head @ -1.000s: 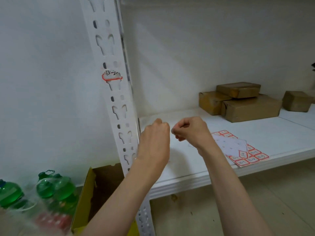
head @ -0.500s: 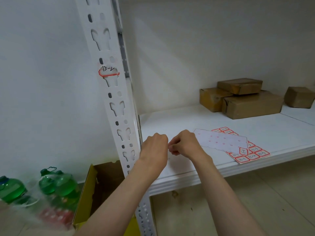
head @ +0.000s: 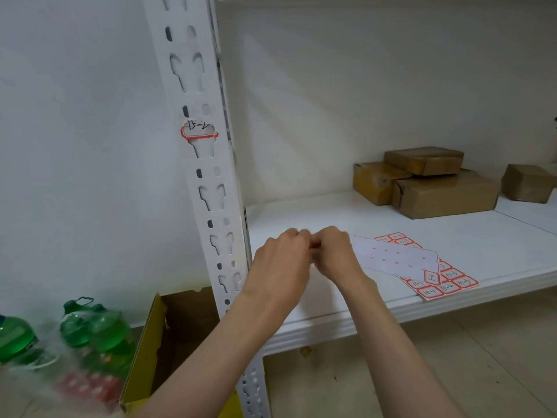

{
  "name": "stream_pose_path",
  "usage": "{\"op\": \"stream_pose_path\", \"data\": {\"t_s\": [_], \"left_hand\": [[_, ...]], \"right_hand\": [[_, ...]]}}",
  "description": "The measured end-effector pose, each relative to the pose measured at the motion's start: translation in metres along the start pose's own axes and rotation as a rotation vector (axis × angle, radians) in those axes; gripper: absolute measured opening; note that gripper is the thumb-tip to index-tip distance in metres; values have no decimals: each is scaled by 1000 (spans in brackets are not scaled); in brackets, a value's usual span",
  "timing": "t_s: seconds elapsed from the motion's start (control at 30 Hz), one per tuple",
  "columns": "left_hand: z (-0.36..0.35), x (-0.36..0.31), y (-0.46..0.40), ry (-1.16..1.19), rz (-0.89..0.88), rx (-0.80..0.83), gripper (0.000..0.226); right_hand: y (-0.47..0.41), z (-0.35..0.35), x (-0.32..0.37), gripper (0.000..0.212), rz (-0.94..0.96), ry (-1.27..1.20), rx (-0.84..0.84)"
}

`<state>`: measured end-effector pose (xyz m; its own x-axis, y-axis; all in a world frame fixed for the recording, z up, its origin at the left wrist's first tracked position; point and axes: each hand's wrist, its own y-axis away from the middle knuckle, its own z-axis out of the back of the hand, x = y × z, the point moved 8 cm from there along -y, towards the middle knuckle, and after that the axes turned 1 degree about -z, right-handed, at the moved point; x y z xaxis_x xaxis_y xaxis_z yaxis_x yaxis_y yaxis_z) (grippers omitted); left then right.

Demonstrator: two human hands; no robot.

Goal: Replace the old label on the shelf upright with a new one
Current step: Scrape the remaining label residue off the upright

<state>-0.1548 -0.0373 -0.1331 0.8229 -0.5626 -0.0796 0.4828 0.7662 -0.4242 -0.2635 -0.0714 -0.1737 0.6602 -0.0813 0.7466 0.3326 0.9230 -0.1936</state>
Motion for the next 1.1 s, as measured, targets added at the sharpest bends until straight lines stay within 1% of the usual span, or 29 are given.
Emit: {"op": "stream_pose_path", "data": {"t_s": [0.07, 0.1, 0.17, 0.23, 0.27, 0.3, 0.37, 0.4, 0.47, 0.53, 0.6, 0.7, 0.9, 0.97, 1.0, 1.1], "left_hand": [[37, -12, 6, 94, -129, -270, 12], [61, -17, 13, 127, -194, -418, 11], [106, -16, 28, 188, -274, -669, 8], [145, -1, 41, 238, -275, -843, 7], [160, 9, 48, 252, -254, -922, 6], [172, 21, 53, 261, -225, -991, 6], [187, 49, 62, 291, -144, -1091, 6], [191, 63, 64, 309, -101, -1116, 7], [193, 84, 62, 323, -36, -1102, 14], [191, 92, 56, 293, -30, -1028, 22], [193, 91, 52, 215, -60, -976, 23], [204, 80, 50, 100, -135, -942, 21], [215, 69, 38, 47, -208, -810, 23], [216, 65, 36, 42, -210, -797, 20], [217, 64, 35, 43, -206, -797, 19], [218, 61, 33, 30, -191, -789, 15]], "right_hand": [[8, 23, 32, 44, 119, -49, -104], [15, 35, 51, 45, 177, -123, -155], [26, 55, 83, 44, 268, -367, -218], [35, 65, 110, 28, 364, -566, -235], [39, 65, 122, 18, 401, -633, -226], [42, 65, 132, 13, 431, -680, -217], [49, 63, 151, 15, 480, -725, -227], [52, 63, 158, 16, 501, -736, -240], [57, 61, 171, 18, 534, -757, -254], [58, 59, 177, 19, 533, -768, -275], [57, 60, 179, 20, 537, -749, -304], [57, 62, 180, 20, 545, -734, -313], [58, 58, 179, 22, 516, -746, -315], [56, 56, 178, 22, 484, -812, -268], [54, 53, 178, 23, 454, -872, -216], [49, 41, 180, 27, 371, -1049, 22]]}}
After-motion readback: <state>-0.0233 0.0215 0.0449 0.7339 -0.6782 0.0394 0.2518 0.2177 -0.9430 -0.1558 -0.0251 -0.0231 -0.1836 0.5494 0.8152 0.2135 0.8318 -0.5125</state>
